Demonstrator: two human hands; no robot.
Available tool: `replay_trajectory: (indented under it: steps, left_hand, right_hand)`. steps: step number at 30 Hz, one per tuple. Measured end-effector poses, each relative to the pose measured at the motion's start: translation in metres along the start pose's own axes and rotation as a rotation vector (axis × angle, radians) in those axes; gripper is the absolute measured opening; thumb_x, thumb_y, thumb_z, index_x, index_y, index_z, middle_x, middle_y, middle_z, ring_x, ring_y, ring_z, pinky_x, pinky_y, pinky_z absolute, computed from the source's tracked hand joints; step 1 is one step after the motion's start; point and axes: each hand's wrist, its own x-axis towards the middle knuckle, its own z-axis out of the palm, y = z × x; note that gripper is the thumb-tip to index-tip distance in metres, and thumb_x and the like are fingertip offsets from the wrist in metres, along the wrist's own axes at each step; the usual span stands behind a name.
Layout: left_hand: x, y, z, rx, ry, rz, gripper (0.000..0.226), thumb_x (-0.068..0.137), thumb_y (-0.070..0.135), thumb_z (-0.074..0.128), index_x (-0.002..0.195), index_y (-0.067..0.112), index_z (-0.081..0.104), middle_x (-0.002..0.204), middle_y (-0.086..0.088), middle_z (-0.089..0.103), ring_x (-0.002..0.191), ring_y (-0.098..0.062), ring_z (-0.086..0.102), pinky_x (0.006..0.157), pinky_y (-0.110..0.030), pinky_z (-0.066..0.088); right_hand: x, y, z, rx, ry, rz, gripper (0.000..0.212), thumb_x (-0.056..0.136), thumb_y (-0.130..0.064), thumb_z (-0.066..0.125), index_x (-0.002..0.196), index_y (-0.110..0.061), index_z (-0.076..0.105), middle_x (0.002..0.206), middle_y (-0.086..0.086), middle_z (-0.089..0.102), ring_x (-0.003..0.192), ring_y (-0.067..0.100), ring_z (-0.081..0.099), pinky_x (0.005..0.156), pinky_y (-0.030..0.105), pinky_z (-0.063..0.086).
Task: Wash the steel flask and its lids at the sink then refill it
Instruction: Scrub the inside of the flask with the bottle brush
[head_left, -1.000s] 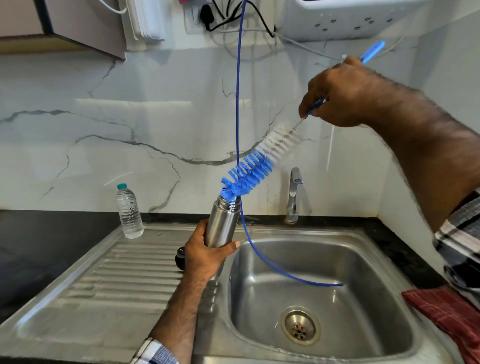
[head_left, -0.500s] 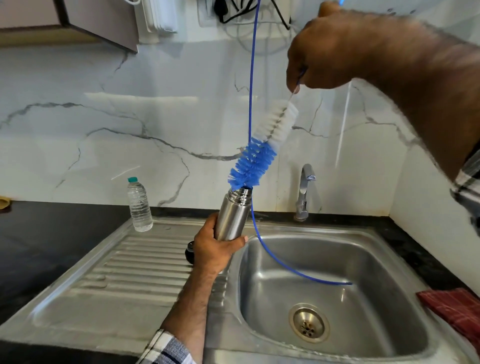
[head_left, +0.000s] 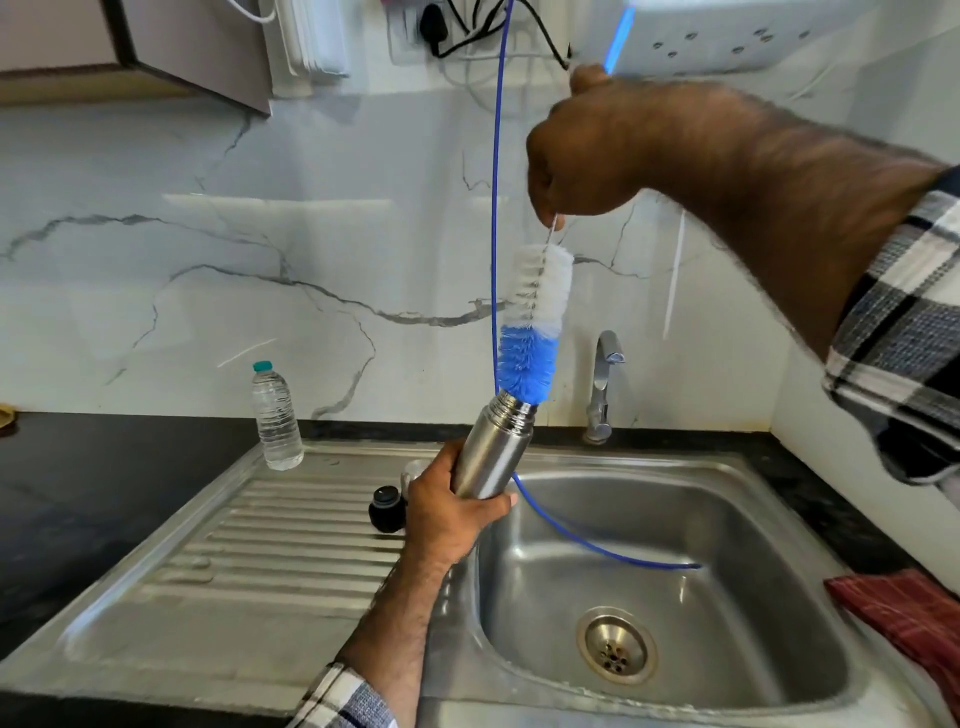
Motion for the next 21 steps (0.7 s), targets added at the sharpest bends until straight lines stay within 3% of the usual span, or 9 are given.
replay_trajectory:
  steps: [2, 6, 9, 13, 17, 19, 21]
  left_hand:
    - [0.001, -0.001, 0.001, -0.039, 0.002, -0.028, 0.062, 0.052, 0.045, 0.099, 0.105, 0.04, 0.066, 0.085, 0.019, 0.073, 0.074, -0.003, 0.07, 0.069, -0.036, 0.064]
    - [-0.002, 0.003, 0.003, -0.09, -0.011, -0.029, 0.061, 0.052, 0.045, 0.099, 0.104, 0.041, 0.067, 0.088, 0.02, 0.073, 0.077, -0.008, 0.073, 0.071, -0.041, 0.065]
    - [-0.003, 0.006, 0.005, -0.095, -0.009, -0.007, 0.062, 0.051, 0.046, 0.099, 0.104, 0.04, 0.067, 0.089, 0.018, 0.074, 0.077, -0.009, 0.073, 0.071, -0.04, 0.065]
    - [-0.002, 0.005, 0.001, -0.065, 0.002, -0.014, 0.065, 0.052, 0.042, 0.102, 0.107, 0.045, 0.066, 0.09, 0.019, 0.074, 0.079, -0.003, 0.072, 0.073, -0.038, 0.065]
    - [-0.001, 0.004, -0.002, -0.008, -0.034, 0.007, 0.073, 0.053, 0.044, 0.102, 0.116, 0.05, 0.064, 0.097, 0.022, 0.074, 0.082, 0.002, 0.072, 0.075, -0.033, 0.066]
    - [0.004, 0.004, -0.005, -0.015, -0.051, 0.01, 0.073, 0.053, 0.041, 0.103, 0.115, 0.052, 0.064, 0.096, 0.024, 0.074, 0.083, 0.001, 0.072, 0.075, -0.032, 0.066]
    - [0.007, 0.003, -0.008, -0.012, -0.054, 0.016, 0.073, 0.053, 0.039, 0.104, 0.113, 0.052, 0.064, 0.095, 0.024, 0.074, 0.083, 0.0, 0.073, 0.075, -0.03, 0.065]
  right_hand:
    - [-0.004, -0.003, 0.004, 0.01, -0.072, 0.017, 0.021, 0.101, -0.038, 0.062, 0.112, -0.023, 0.072, 0.102, 0.001, 0.068, 0.104, 0.025, 0.05, 0.11, 0.048, 0.033]
    - [-0.014, -0.013, 0.02, 0.084, -0.119, -0.045, 0.02, 0.101, -0.036, 0.058, 0.11, -0.03, 0.075, 0.107, -0.002, 0.072, 0.103, 0.023, 0.054, 0.094, 0.039, 0.028]
    - [-0.025, -0.045, 0.041, 0.059, -0.131, -0.152, 0.022, 0.099, -0.035, 0.056, 0.108, -0.025, 0.073, 0.107, -0.001, 0.073, 0.095, 0.022, 0.059, 0.102, 0.042, 0.033]
    - [-0.042, -0.073, 0.078, 0.087, -0.109, -0.213, 0.025, 0.1, -0.032, 0.054, 0.119, -0.03, 0.069, 0.11, -0.004, 0.072, 0.105, 0.02, 0.063, 0.109, 0.044, 0.038]
    - [-0.045, -0.042, 0.094, 0.235, -0.179, -0.144, 0.037, 0.094, -0.053, 0.07, 0.128, -0.039, 0.063, 0.113, -0.005, 0.071, 0.107, 0.023, 0.063, 0.102, 0.043, 0.048]
    - [-0.051, -0.019, 0.096, 0.069, -0.079, -0.206, 0.032, 0.099, -0.062, 0.058, 0.116, -0.038, 0.07, 0.104, -0.008, 0.072, 0.098, 0.02, 0.064, 0.1, 0.039, 0.043]
    - [-0.062, -0.008, 0.103, 0.035, 0.031, -0.224, 0.032, 0.103, -0.058, 0.051, 0.112, -0.038, 0.074, 0.099, -0.011, 0.073, 0.091, 0.018, 0.064, 0.097, 0.039, 0.038]
